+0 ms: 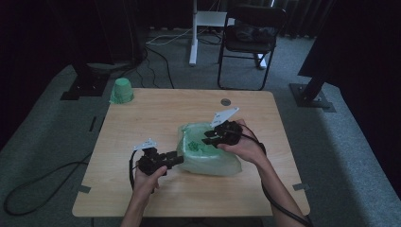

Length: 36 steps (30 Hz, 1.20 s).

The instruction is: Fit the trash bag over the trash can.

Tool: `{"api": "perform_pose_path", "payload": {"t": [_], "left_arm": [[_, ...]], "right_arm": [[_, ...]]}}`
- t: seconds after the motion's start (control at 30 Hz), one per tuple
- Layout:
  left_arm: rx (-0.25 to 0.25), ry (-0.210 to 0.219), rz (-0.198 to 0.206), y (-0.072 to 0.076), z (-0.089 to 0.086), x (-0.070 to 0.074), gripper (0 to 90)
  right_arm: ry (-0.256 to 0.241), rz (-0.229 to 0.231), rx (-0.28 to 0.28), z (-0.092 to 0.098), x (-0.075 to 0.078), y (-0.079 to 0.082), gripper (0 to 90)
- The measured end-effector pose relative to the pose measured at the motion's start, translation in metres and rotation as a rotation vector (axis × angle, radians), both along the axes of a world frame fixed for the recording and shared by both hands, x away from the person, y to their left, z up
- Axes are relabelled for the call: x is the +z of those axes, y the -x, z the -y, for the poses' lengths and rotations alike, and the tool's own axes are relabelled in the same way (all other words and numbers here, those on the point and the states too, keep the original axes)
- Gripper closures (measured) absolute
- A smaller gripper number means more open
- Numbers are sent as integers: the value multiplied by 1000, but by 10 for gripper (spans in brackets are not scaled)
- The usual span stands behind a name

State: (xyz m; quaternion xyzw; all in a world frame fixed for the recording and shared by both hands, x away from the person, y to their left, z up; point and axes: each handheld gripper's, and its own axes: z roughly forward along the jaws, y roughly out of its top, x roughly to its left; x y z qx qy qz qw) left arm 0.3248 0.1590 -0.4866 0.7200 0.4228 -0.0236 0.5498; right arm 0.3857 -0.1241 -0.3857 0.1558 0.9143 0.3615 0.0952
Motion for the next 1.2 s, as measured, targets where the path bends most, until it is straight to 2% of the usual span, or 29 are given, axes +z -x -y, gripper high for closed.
{"api": "perform_pose_path", "payload": {"t": [0.23,0.57,1.2], "left_arm": [[-2,0,1,0,0,0,500],[-1,2,0,0,0,0,500],[-1,8,1,0,0,1,500]], "right_arm": [[29,-15,7,-5,-6,-4,683],[101,-23,24,-16,-12,-8,676],[175,-35,43,-29,-19,-14,674]]}}
